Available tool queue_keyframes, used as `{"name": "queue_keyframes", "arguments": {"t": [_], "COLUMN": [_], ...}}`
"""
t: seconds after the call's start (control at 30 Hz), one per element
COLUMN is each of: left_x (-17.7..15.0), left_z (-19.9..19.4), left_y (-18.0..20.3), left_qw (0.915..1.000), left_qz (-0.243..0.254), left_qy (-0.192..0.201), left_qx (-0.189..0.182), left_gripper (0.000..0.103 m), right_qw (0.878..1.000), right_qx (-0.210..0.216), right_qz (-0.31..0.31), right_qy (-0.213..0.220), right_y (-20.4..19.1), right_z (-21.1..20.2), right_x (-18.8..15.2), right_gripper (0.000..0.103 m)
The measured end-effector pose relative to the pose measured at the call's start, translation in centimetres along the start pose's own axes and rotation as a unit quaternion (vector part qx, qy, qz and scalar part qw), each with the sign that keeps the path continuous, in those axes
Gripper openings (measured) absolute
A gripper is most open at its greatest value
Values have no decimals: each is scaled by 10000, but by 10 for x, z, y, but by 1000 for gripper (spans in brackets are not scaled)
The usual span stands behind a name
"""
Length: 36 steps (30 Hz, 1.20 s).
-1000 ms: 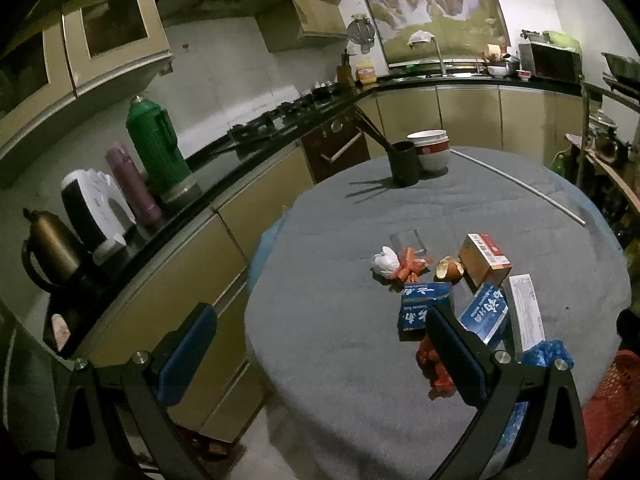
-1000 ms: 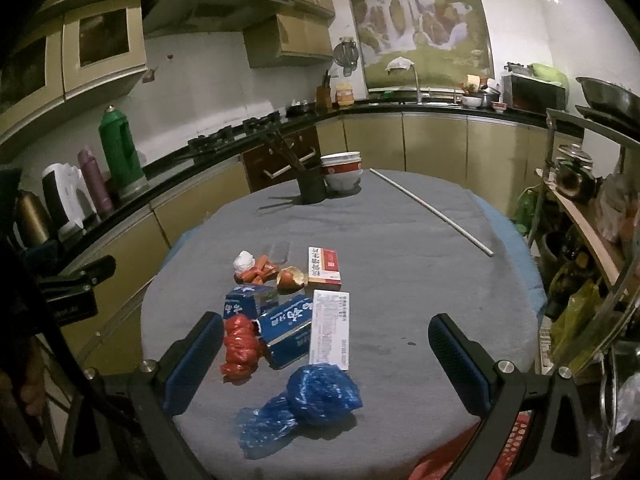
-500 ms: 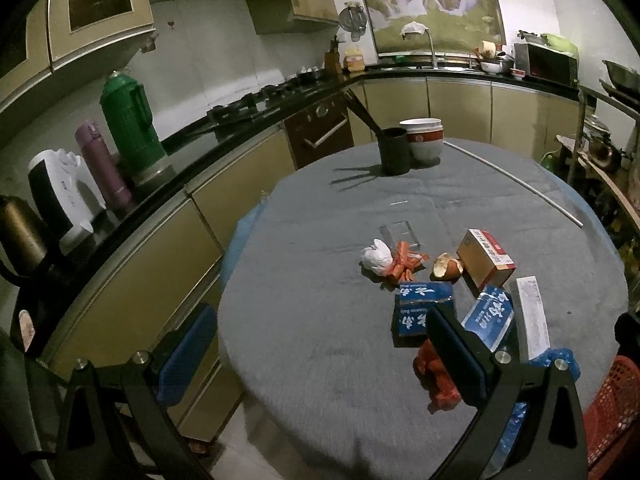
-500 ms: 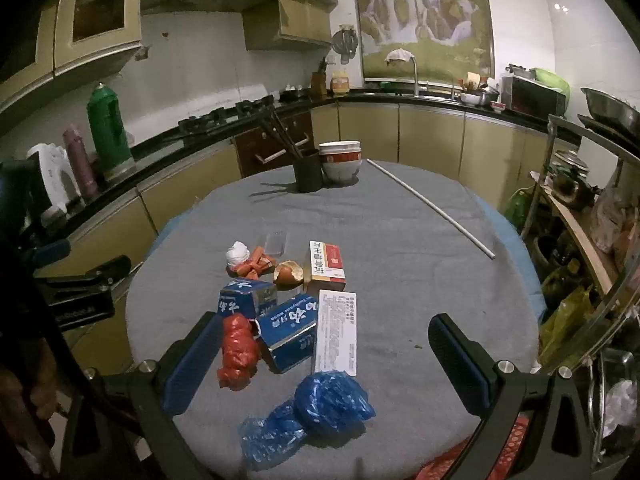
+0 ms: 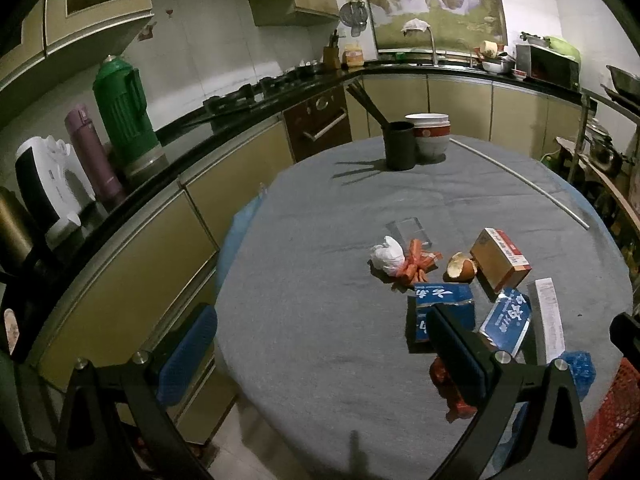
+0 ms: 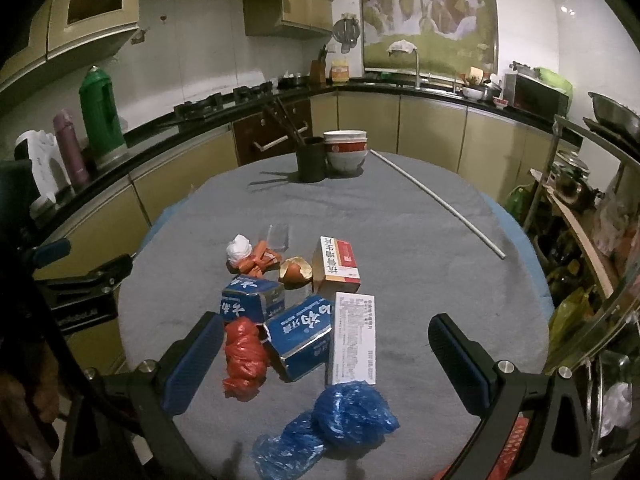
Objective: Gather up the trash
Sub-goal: 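Move the right tool toward the white leaflet while the left tool approaches the red bag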
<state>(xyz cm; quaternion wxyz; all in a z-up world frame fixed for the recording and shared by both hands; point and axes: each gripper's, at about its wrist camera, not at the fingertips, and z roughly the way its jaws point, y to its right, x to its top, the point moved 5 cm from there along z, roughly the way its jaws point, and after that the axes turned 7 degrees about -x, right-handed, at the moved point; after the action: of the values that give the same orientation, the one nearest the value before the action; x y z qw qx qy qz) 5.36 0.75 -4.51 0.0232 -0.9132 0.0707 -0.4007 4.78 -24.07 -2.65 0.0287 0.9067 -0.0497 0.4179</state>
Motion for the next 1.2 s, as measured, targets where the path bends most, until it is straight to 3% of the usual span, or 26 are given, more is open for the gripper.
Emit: {"name": "queue_keyframes", "arguments": {"t": [0.83, 1.2], "left_x": [-2, 6], "left_z": [25, 47], "left_y": [-36, -18], "left_qw": [9992, 9954], "left_qz": [-46, 230], "left_qy": [9, -62], "left_qx": [-398, -923], "left_gripper": [103, 103], "right_qw": [9989, 9916], "right_qx": [-344, -735], "right_qz": [37, 762], "right_qy": [-327, -736], "right_y": [-38, -6], "right_z": [13, 18], "right_x": [-2, -21], "right_gripper": [103, 103]}}
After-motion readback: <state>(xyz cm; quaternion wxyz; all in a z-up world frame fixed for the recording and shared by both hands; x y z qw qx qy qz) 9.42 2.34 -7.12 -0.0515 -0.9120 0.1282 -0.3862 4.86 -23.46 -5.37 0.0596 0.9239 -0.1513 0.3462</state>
